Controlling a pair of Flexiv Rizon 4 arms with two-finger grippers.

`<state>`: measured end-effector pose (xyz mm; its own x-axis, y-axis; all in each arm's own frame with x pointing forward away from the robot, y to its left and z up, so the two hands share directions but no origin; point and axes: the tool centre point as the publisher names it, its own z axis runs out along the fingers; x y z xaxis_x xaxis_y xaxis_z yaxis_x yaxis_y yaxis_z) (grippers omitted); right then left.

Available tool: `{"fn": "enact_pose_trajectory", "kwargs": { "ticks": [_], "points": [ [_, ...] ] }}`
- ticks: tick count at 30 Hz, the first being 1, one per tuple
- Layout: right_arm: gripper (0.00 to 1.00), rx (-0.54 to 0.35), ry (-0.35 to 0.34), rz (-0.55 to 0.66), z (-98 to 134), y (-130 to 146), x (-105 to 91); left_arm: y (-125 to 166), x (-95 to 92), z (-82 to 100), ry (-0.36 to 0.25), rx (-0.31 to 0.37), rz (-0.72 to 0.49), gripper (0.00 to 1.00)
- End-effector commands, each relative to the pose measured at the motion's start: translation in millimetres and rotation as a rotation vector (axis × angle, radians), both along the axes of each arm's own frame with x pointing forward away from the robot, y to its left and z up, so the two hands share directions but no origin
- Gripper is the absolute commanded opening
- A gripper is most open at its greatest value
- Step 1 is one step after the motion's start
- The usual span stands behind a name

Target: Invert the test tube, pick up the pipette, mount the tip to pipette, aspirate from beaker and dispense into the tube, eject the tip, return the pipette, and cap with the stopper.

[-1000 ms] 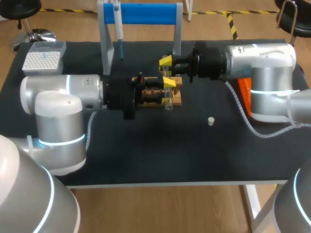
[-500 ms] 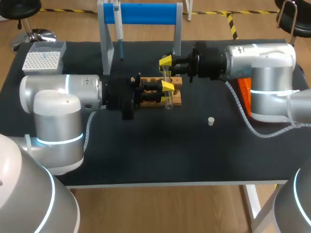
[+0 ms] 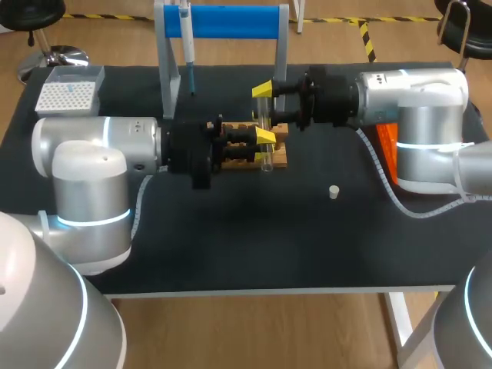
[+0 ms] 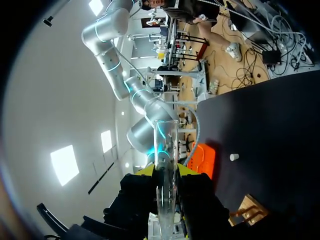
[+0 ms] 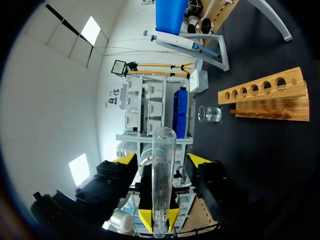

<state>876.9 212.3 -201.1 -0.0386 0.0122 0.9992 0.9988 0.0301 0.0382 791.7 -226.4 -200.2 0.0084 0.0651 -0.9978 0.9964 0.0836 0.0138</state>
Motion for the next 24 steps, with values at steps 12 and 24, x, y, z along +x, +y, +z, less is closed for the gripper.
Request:
{"fn": "enact_pose_trajectory", "kwargs": {
  "ticks": [12, 24],
  "points": [
    [1.0, -0.021, -0.054, -0.008, 2, -4, 0.3, 0, -0.1, 0.3, -0.002, 0.0, 0.0, 0.0],
    [1.0, -0.053, -0.318, -0.058, -2, -61, 15.9, 0, -0.1, 0.3, -0.002, 0.0, 0.0, 0.0]
  ]
}}
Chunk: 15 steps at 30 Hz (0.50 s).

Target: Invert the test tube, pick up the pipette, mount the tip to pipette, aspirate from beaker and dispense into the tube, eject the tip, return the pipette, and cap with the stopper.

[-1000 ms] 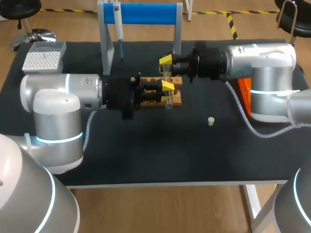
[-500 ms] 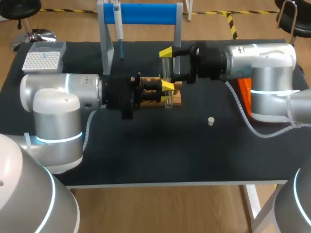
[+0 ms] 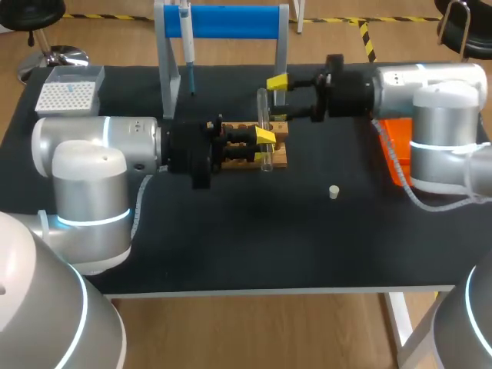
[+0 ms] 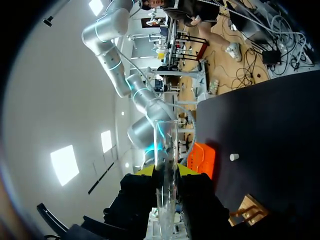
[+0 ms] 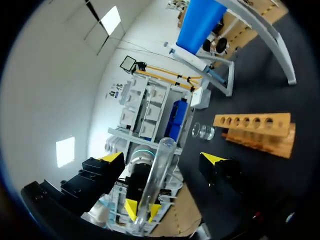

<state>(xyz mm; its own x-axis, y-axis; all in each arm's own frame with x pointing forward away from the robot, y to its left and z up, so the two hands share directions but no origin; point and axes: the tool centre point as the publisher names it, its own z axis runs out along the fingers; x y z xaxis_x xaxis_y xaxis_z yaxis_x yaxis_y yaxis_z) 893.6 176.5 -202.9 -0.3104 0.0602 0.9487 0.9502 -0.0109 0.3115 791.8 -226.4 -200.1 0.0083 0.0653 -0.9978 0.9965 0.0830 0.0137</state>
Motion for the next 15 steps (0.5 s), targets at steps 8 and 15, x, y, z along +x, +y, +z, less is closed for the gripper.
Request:
{"fn": "enact_pose_trajectory", "kwargs": {
  "ticks": [8, 15],
  "points": [
    [1.0, -0.14, -0.293, -0.025, -21, -63, 12.5, 0, -0.2, 0.2, -0.002, 0.0, 0.001, 0.0],
    [1.0, -0.229, -0.485, -0.015, -41, -66, 15.5, 0, -0.2, 0.2, -0.002, 0.0, 0.001, 0.0]
  ]
}}
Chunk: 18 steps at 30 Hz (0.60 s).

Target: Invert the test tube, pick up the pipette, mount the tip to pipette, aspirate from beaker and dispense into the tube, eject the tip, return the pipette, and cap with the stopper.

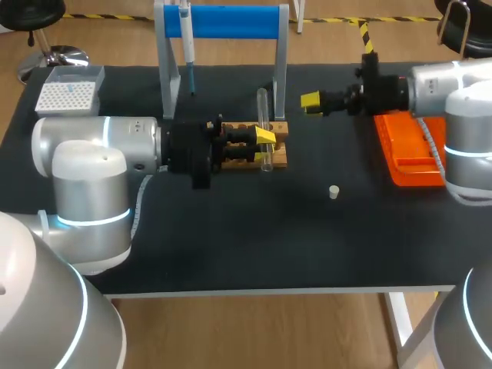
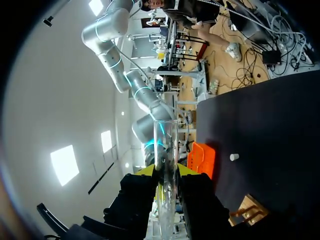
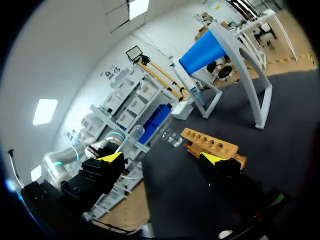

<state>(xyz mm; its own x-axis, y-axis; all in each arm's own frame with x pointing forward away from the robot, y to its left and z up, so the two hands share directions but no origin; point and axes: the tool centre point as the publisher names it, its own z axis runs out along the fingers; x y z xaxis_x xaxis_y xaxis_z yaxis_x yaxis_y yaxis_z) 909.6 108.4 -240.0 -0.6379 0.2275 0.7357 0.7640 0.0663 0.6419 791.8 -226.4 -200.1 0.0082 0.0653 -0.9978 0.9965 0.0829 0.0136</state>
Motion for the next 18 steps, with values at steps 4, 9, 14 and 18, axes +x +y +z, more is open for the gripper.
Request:
{"fn": "enact_pose_trajectory", "kwargs": {
  "ticks": [4, 9, 14, 18],
  "points": [
    [1.0, -0.079, -0.182, 0.026, -15, 5, -0.3, 0, -0.2, 0.2, -0.002, 0.0, 0.001, 0.0],
    [1.0, -0.167, -0.295, 0.039, -34, 14, 1.5, 0, -0.2, 0.2, -0.002, 0.0, 0.001, 0.0],
    [1.0, -0.24, -0.407, 0.062, -50, 24, 2.2, 0, -0.2, 0.2, -0.002, 0.0, 0.001, 0.0],
    [1.0, -0.282, -0.467, 0.072, -61, 30, 4.2, 0, -0.2, 0.2, -0.002, 0.0, 0.001, 0.0]
  ]
}}
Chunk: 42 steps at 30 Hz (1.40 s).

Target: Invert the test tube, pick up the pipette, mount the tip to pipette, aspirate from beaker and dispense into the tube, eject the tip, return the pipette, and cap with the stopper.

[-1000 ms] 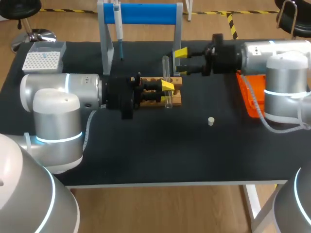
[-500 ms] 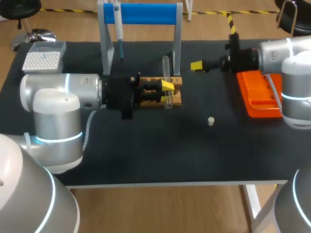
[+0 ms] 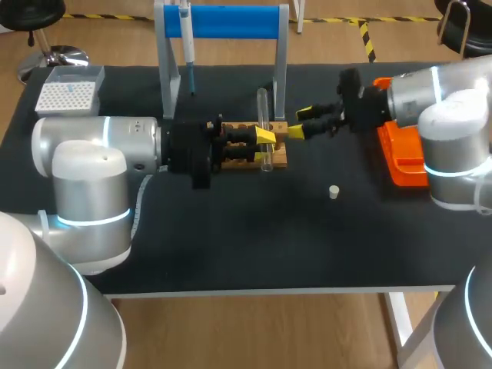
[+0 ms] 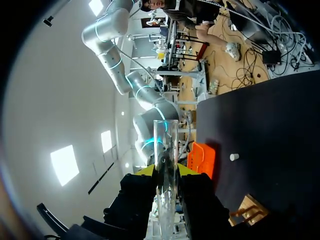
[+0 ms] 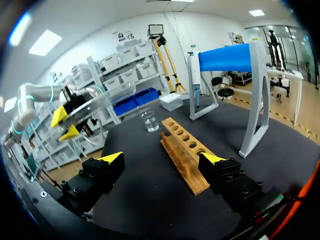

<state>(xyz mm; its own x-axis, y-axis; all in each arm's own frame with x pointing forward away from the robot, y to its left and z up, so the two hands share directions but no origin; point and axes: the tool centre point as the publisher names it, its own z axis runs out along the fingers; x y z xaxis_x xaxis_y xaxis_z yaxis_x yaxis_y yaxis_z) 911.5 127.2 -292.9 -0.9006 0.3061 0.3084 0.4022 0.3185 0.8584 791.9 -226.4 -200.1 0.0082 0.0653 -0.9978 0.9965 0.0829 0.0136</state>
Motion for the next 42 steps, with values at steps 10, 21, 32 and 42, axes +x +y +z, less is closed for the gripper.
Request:
{"fn": "enact_pose_trajectory", "kwargs": {
  "ticks": [10, 21, 32, 42],
  "points": [
    [1.0, -0.082, -0.114, 0.0, -29, 17, 10.9, 0, -0.3, 0.2, -0.002, 0.0, 0.001, 0.0],
    [1.0, -0.1, -0.129, -0.052, -38, 22, 14.9, 0, -0.3, 0.2, -0.002, 0.0, 0.001, 0.0],
    [1.0, -0.118, -0.162, -0.06, -51, 30, 9.9, 0, -0.3, 0.2, -0.002, 0.0, 0.001, 0.0],
    [1.0, -0.124, -0.173, -0.075, -51, 26, 11.0, 0, -0.3, 0.2, -0.002, 0.0, 0.001, 0.0]
  ]
}}
